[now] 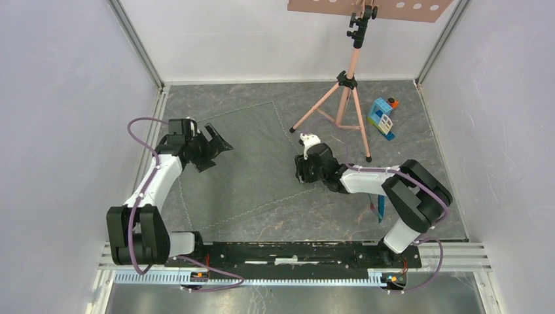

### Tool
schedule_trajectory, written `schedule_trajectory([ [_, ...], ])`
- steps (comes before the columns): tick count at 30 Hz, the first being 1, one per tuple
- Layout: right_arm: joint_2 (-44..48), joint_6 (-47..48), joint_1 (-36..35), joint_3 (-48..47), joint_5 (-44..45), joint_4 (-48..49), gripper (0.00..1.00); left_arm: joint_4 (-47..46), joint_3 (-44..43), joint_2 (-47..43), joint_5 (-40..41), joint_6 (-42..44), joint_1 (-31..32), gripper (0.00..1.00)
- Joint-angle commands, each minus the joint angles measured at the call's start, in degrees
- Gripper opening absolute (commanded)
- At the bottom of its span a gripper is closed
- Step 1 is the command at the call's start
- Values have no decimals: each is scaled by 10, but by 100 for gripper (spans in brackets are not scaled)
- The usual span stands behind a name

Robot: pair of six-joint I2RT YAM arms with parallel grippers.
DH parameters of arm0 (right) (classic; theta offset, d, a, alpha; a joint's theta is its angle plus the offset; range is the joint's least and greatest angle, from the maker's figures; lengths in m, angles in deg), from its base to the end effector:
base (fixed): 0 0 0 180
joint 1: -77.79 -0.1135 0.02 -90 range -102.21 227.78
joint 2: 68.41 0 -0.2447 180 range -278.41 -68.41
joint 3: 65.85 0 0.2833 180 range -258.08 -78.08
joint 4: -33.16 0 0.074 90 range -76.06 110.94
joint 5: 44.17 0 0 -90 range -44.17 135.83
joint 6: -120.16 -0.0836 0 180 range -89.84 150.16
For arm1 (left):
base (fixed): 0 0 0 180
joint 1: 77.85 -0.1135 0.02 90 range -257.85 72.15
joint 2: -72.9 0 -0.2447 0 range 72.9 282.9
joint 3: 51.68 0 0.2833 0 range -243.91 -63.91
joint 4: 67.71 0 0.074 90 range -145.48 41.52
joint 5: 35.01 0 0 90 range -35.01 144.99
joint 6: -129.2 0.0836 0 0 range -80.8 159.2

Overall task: Fold the napkin into a case and place the utensils inside
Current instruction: Pick up the flattened napkin from the center of the board.

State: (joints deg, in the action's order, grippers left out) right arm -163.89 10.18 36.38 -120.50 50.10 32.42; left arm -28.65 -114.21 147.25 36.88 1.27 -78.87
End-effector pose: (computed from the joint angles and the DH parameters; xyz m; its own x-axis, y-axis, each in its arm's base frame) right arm 0.2857 0.2437 0.0674 -0.6788 -0.1443 -0.7200 -0.4106 0.8875 0.2092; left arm 0.3285 -0.0201 0.1720 -0.7220 -0.5972 -0.3494 -0.3355 0.7438 -0.5781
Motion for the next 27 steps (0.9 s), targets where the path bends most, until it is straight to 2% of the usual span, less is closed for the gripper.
schedule_trajectory([
  [1,26,-9,6,34,40,-77,55,37,-2,-40,-7,38,22,100],
  [9,102,25,-42,-12,12,-139,69,100,9,-105,-3,82,41,100],
  [11,115,14,-46,-15,-7,-137,77,98,23,-111,11,75,42,100],
  [14,114,-3,-45,-23,-11,-124,77,83,38,-85,5,51,41,100],
  [18,110,-30,-44,-33,-1,-119,75,66,63,-60,41,-16,41,100],
  [21,125,-75,-31,-30,35,-143,77,110,80,-54,113,-71,42,100],
  [24,137,-149,-16,-37,92,-202,89,132,112,-47,129,-113,42,100],
  [27,119,-248,-15,-90,141,-333,90,137,151,-52,156,-149,41,100],
])
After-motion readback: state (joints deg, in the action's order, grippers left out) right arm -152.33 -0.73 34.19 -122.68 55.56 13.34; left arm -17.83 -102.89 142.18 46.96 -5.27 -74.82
